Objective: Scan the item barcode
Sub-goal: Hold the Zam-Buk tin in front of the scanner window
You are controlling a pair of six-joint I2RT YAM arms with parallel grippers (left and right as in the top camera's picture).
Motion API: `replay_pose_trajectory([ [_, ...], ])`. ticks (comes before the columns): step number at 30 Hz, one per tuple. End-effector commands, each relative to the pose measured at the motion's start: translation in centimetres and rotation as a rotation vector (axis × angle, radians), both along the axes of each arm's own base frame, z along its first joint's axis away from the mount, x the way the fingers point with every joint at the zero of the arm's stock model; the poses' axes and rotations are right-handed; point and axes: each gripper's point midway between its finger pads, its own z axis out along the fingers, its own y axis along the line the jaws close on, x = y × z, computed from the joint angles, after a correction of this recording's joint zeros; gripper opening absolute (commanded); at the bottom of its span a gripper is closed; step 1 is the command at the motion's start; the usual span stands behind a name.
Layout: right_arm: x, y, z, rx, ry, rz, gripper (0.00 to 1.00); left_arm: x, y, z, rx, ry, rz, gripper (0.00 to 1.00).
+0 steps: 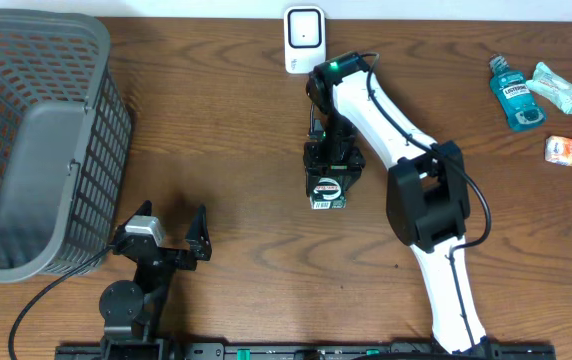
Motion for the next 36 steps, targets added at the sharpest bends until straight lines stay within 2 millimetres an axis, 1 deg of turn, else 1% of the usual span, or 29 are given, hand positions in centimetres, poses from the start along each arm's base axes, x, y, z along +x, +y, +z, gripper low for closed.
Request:
replay_pose_trajectory([
  [1, 0.8, -0.5, 5.3, 0.038, -0.166, 0.037, 0.38, -0.1, -0.1, -1.5, 0.009, 0.040, -0.009, 0.98],
  [3, 2.1, -1.6, 6.2, -0.024, -0.267, 0.029, 0.37, -0.1, -0.1, -1.5, 0.009, 0.040, -0.009, 0.98],
  [5, 4.5, -2.2, 6.8, -0.079, -0.400, -0.017, 0.36, -0.1, -0.1, -1.5, 0.009, 0.040, -0.009, 0.98],
  [6, 6.2, -2.2, 7.0, -0.095, -0.480, -0.046, 0.36, -0.1, -0.1, -1.5, 0.009, 0.040, -0.009, 0.98],
  [8, 9.6, -1.6, 7.3, -0.090, -0.629, -0.074, 0.37, -0.1, -0.1, -1.5, 0.009, 0.040, -0.009, 0.98],
  [9, 12.0, -1.0, 7.6, -0.078, -0.729, -0.087, 0.38, -0.1, -0.1, -1.5, 0.009, 0.040, -0.009, 0.98],
  [12, 17.3, 0.1, 8.5, -0.062, -0.948, -0.122, 0.43, -0.1, -0.1, -1.5, 0.009, 0.040, -0.009, 0.98],
  [13, 18.8, 0.2, 9.0, -0.060, -1.013, -0.137, 0.42, -0.1, -0.1, -1.5, 0.009, 0.040, -0.009, 0.98],
  [15, 21.5, 0.6, 10.0, -0.059, -1.135, -0.167, 0.34, -0.1, -0.1, -1.5, 0.009, 0.040, -0.009, 0.98],
  [16, 23.3, 0.9, 10.7, -0.053, -1.212, -0.173, 0.33, -0.1, -0.1, -1.5, 0.009, 0.040, -0.009, 0.98],
  [17, 24.4, 1.1, 11.0, -0.049, -1.265, -0.176, 0.33, -0.1, -0.1, -1.5, 0.009, 0.040, -0.009, 0.98],
  [18, 25.1, 1.3, 11.1, -0.045, -1.295, -0.175, 0.34, -0.1, -0.1, -1.5, 0.009, 0.040, -0.009, 0.98],
  [20, 27.2, 2.0, 11.1, -0.034, -1.379, -0.158, 0.37, -0.1, -0.1, -1.5, 0.009, 0.040, -0.009, 0.98],
  [21, 28.1, 2.3, 10.9, -0.029, -1.414, -0.142, 0.40, -0.1, -0.1, -1.5, 0.009, 0.040, -0.009, 0.98],
  [22, 29.0, 2.7, 10.7, -0.023, -1.455, -0.119, 0.46, -0.1, -0.1, -1.5, 0.009, 0.040, -0.009, 0.98],
  [24, 30.7, 3.4, 10.2, -0.013, -1.531, -0.073, 0.51, -0.1, -0.1, -1.5, 0.009, 0.040, -0.009, 0.98],
  [28, 33.9, 4.4, 9.0, -0.015, -1.695, 0.035, 0.49, -0.1, -0.1, -1.5, 0.009, 0.040, -0.009, 0.98],
  [31, 35.1, 4.8, 8.1, -0.028, -1.766, 0.092, 0.47, -0.1, -0.1, -1.5, 0.009, 0.040, -0.009, 0.98],
  [33, 35.4, 4.9, 7.7, -0.036, -1.783, 0.118, 0.45, -0.1, -0.1, -1.5, 0.009, 0.040, -0.009, 0.98],
  [36, 35.4, 4.7, 7.6, -0.049, -1.785, 0.114, 0.43, -0.1, -0.1, -1.5, 0.009, 0.040, -0.009, 0.98],
])
